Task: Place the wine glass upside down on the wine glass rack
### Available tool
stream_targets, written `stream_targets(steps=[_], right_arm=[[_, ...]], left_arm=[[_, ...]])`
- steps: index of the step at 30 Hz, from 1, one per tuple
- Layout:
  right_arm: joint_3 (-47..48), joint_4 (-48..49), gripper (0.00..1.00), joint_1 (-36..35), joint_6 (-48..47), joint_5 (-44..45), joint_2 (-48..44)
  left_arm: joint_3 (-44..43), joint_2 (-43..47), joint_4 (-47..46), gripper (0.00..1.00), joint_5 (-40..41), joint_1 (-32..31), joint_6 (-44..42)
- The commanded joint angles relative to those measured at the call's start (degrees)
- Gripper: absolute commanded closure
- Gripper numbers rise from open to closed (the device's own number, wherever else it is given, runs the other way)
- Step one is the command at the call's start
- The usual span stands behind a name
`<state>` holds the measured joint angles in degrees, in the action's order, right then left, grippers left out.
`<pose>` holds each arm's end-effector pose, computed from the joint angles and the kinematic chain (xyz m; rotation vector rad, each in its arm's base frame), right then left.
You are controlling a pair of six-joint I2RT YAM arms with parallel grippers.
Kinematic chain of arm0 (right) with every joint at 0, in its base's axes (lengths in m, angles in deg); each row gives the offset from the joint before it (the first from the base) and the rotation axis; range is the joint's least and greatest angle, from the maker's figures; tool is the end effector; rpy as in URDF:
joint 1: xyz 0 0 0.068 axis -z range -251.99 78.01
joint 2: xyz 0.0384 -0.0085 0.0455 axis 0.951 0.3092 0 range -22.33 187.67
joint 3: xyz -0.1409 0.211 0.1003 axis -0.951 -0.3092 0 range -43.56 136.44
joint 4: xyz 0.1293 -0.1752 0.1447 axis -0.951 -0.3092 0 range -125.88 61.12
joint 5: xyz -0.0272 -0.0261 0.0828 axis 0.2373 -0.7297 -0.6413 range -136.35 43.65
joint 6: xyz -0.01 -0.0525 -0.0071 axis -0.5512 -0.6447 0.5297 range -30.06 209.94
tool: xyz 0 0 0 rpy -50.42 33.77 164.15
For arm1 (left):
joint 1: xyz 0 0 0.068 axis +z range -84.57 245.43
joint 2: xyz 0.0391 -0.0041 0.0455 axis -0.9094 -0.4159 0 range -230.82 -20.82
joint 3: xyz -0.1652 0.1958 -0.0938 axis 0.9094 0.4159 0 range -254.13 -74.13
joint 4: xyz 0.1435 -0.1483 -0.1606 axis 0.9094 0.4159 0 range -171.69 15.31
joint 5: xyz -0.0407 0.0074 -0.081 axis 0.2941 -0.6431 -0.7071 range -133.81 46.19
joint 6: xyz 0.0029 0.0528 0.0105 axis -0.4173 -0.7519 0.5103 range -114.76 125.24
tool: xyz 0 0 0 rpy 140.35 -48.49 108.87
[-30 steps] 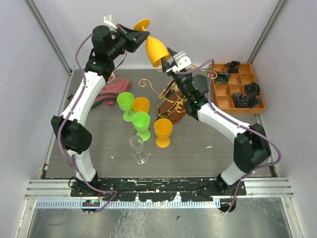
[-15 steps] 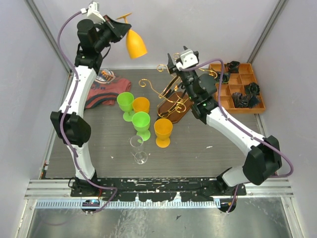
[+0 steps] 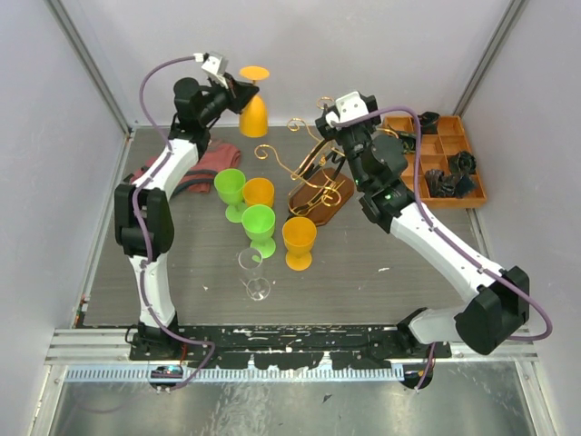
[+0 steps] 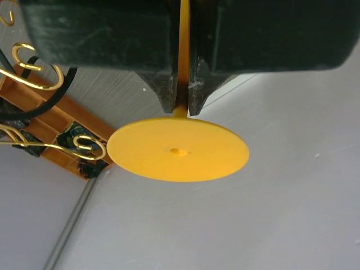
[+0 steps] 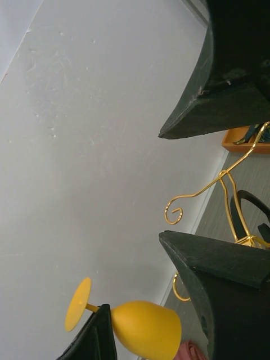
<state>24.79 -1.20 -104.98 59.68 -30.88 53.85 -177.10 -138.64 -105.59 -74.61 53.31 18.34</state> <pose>0.2649 0.1607 0.4328 -0.4373 1.1585 -0.1237 0.4837 -0.1225 0.3587 0.4418 1.4099 -0.7376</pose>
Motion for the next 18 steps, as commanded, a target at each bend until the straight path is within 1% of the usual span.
stream_targets(steps=[1, 4, 11, 18], right_arm=[[1.3, -1.3, 0.28, 0.3, -1.6, 2.9, -3.0], [1.3, -2.3, 0.28, 0.5, -2.4, 3.7, -3.3], [0.5, -4.5, 0.27, 1.5, -3.1, 3.8, -4.3], [-0.4, -5.7, 0.27, 2.0, -2.8, 2.8, -5.1]], left_arm=[[2.5, -1.6, -16.5, 1.00, -8.9, -0.3, -0.3], [6.5, -1.3, -23.6, 1.00, -12.0, -0.5, 3.2], [19.3, 2.2, -35.0, 1.00, -19.7, -1.4, 5.3], [24.8, 3.2, -45.2, 1.00, -22.6, -2.6, 12.6]])
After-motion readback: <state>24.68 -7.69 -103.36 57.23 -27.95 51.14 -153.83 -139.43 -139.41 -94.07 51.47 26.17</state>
